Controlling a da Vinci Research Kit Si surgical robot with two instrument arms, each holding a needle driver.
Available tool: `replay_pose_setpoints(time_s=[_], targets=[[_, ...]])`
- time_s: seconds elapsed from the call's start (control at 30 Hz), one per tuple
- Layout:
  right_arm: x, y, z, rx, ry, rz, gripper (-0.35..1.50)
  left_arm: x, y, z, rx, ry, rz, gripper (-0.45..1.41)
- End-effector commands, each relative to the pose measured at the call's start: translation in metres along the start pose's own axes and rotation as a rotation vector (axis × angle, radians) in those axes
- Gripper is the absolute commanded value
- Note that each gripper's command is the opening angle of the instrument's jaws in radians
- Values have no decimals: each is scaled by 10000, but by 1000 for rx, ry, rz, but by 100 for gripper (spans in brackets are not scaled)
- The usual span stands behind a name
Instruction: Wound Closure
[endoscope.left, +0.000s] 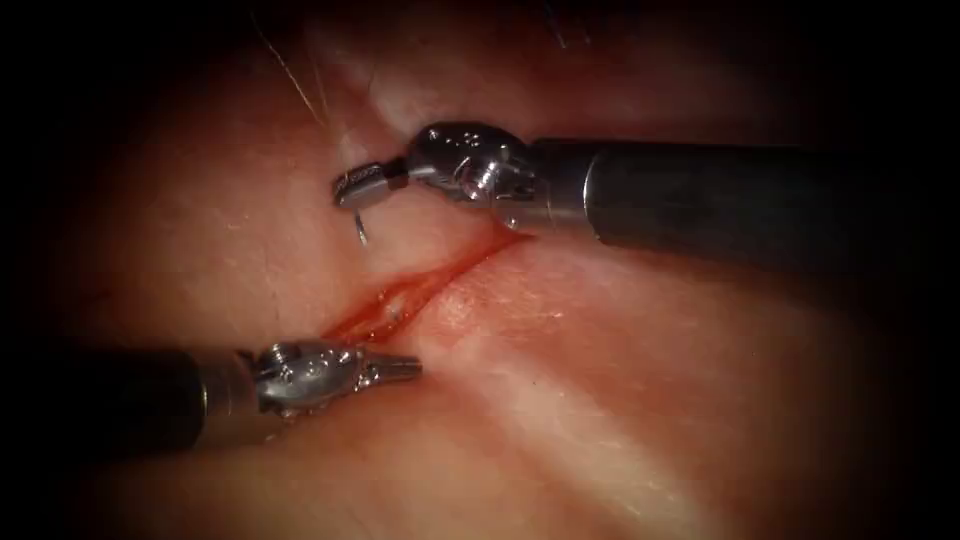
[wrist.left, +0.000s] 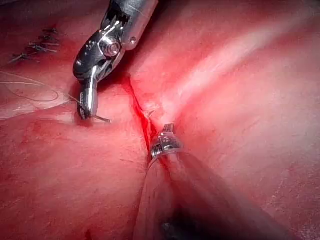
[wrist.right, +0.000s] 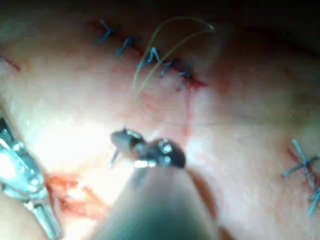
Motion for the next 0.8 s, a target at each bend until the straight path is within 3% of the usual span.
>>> replay_pose_setpoints(time_s=[0.03, 0.4, 0.6, 0.67, 0.73, 0.8], targets=[[0, 6, 8, 14, -17, 32, -35, -2, 0, 8, -1, -3, 0, -8], [-35, -16, 6, 85, -118, 139, -35, -3, -1, 7, -3, -6, 1, -8], [-36, -28, 4, 99, -124, 142, -35, -3, -1, 7, -3, -6, 1, -8], [-29, -25, 3, 57, -99, 146, -35, -3, -1, 7, -3, -6, 1, -8], [-23, -20, 2, 8, -68, 126, 26, -3, -1, 7, -2, -6, 2, -8], [-18, -15, 1, -26, -51, 85, 66, -3, -1, 7, -2, -6, 1, -8]])
